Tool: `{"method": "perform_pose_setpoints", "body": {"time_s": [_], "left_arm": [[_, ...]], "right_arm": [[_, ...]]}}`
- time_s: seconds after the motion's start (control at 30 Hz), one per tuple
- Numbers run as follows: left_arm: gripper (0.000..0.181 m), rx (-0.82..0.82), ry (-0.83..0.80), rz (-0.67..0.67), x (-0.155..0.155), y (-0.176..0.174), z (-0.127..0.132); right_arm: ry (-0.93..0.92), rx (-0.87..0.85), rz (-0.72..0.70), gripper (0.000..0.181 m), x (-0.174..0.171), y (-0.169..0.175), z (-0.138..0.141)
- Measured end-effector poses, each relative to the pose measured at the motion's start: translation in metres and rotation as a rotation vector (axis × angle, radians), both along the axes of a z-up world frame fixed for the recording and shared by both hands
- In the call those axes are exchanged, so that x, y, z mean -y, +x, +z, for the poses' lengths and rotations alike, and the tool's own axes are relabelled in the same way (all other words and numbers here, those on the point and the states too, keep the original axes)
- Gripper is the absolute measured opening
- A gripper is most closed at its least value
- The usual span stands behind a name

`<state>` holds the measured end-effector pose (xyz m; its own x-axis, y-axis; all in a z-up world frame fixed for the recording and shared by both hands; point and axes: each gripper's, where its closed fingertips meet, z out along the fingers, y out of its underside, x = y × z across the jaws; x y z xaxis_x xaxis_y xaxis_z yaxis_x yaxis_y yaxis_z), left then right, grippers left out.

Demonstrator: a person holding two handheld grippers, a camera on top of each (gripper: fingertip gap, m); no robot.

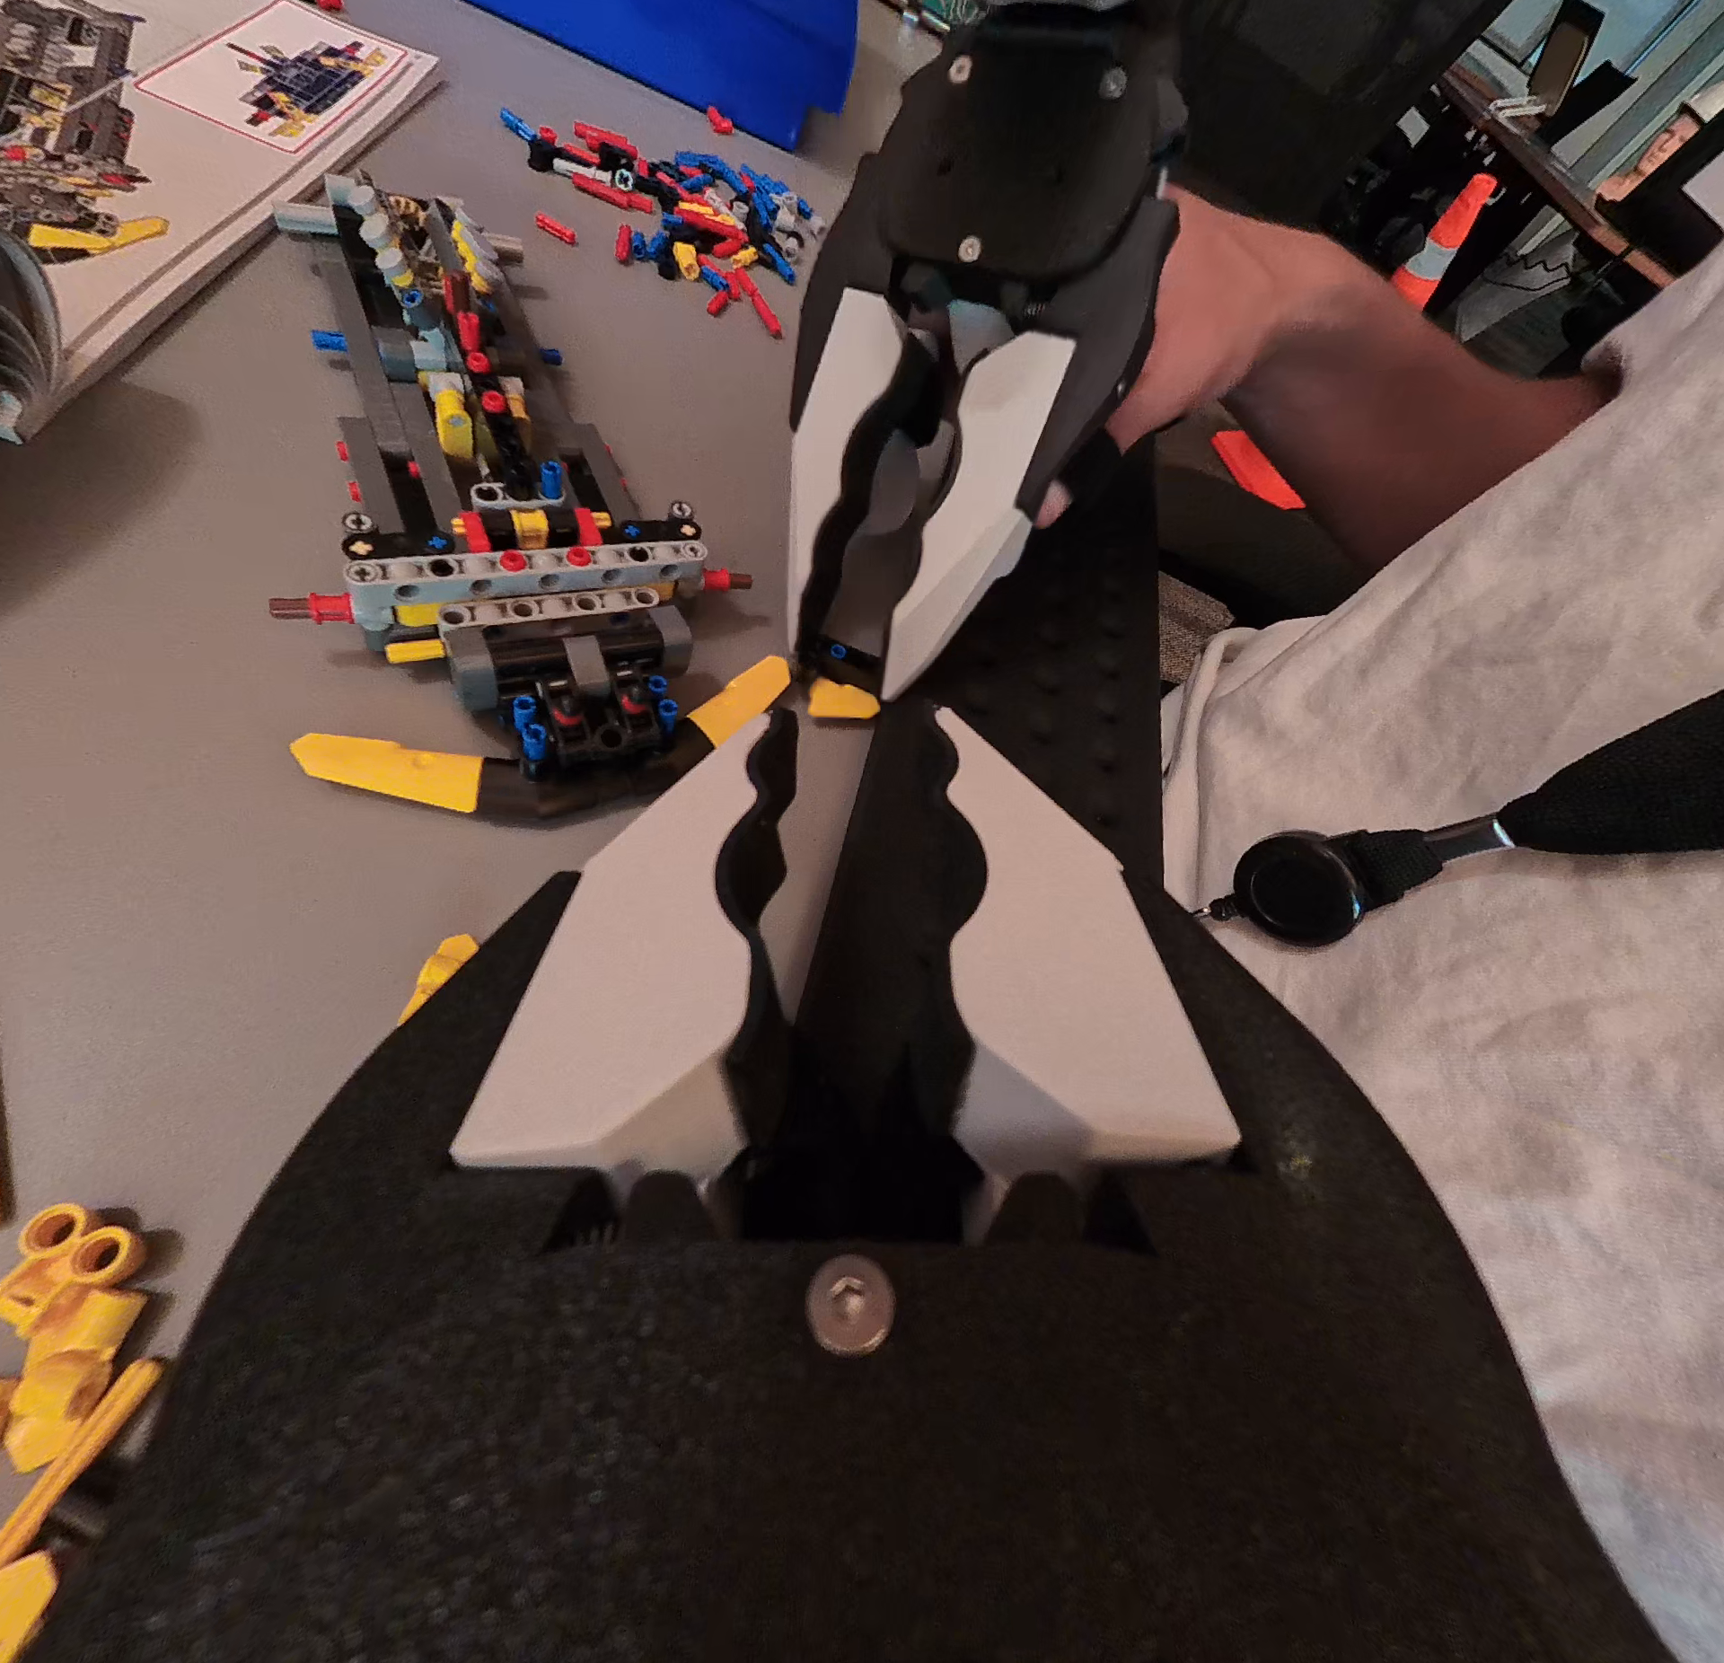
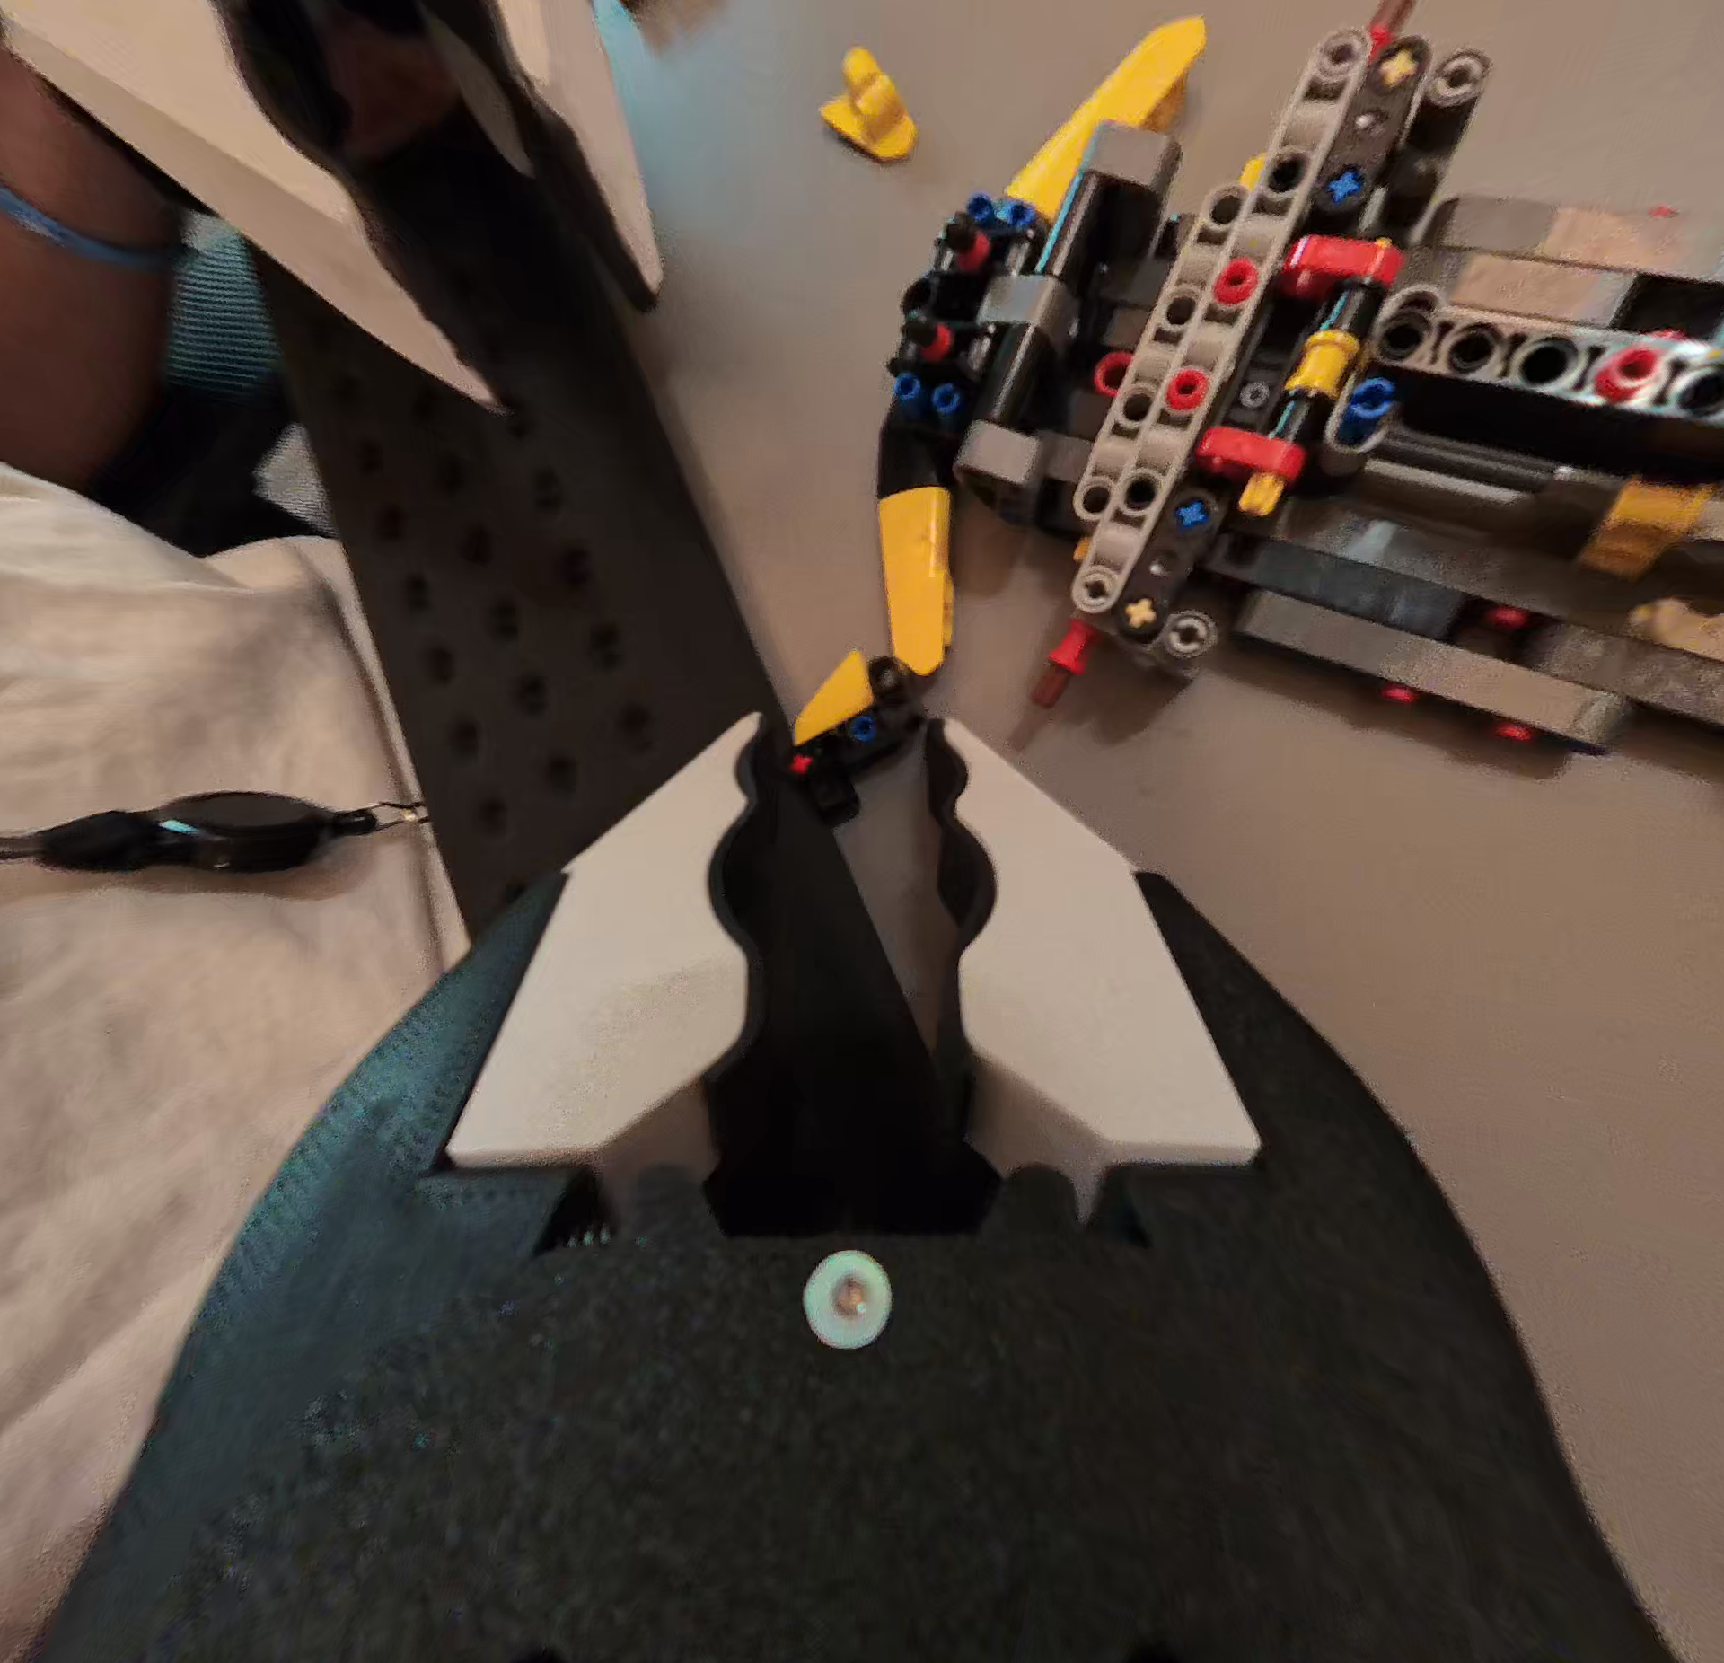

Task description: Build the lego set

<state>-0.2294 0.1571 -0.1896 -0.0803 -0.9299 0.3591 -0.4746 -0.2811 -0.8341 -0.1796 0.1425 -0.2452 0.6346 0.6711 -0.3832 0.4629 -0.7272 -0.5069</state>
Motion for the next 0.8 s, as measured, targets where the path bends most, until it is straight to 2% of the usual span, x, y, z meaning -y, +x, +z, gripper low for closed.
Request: {"method": "perform_pose_setpoints", "body": {"time_s": [0.17, 0.3, 0.4, 0.53, 0.63, 0.8], "left_arm": [[0.023, -0.005, -0.003, 0.001, 0.0, 0.0, -0.001], [0.021, -0.023, 0.002, 0.016, -0.003, 0.001, -0.003], [0.021, -0.048, 0.042, 0.033, -0.004, 0.003, -0.007], [0.02, -0.034, 0.221, 0.111, -0.013, 0.003, -0.002], [0.018, -0.045, 0.349, 0.141, -0.018, -0.001, 0.001], [0.017, -0.143, 0.518, 0.098, -0.024, -0.003, -0.017]], "right_arm": [[0.084, 0.135, 0.007, 0.009, -0.002, 0.01, 0.001], [0.174, 0.243, 0.023, 0.007, -0.01, 0.033, 0.002], [0.194, 0.165, 0.022, 0.007, -0.012, 0.03, 0.016], [0.264, 0.025, 0.012, 0.007, -0.024, 0.01, 0.036], [0.264, 0.013, -0.061, 0.007, -0.036, -0.002, 0.029], [0.261, 0.042, -0.308, 0.007, -0.036, -0.018, 0.03]]}}
